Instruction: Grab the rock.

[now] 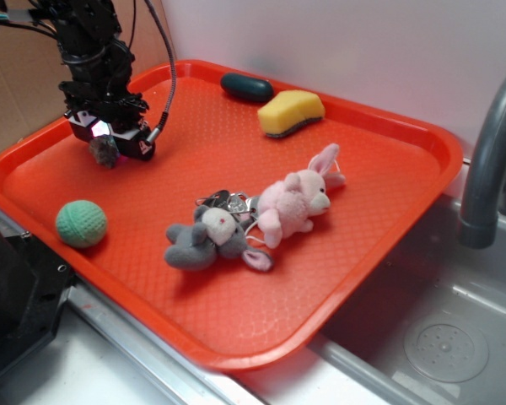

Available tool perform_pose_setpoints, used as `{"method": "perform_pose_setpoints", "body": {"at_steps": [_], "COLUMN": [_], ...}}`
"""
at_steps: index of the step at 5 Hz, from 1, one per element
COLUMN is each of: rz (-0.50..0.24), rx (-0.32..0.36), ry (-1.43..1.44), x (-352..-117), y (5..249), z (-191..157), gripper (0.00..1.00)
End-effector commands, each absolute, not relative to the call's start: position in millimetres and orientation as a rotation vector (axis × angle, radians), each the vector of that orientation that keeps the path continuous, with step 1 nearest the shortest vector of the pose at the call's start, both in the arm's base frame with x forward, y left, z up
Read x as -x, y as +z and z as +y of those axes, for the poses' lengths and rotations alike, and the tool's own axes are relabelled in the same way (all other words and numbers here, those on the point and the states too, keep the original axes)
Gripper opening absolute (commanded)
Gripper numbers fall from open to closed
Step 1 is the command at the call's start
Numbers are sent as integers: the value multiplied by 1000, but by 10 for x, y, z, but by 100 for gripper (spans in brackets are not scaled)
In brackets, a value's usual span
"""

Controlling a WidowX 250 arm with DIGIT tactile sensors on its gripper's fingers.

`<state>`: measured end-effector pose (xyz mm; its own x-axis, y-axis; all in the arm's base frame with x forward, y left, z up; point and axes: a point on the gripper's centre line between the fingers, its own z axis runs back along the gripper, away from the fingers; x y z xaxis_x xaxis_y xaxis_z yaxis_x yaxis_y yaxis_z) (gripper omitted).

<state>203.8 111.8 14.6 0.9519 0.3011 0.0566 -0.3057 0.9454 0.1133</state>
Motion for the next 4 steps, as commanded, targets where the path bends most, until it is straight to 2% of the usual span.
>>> {"method": "perform_pose_setpoints", "body": {"at_steps": [1, 2, 3, 4], "rz": [-171, -198, -207, -234], "rx": [-96, -96, -117, -108], "ry": [295, 276, 272, 306], "x": [-1900, -1948, -2020, -1963], "y": [1015, 1415, 1674, 1769], "z": [862, 710, 568, 545], "gripper": [0, 0, 0, 0]}}
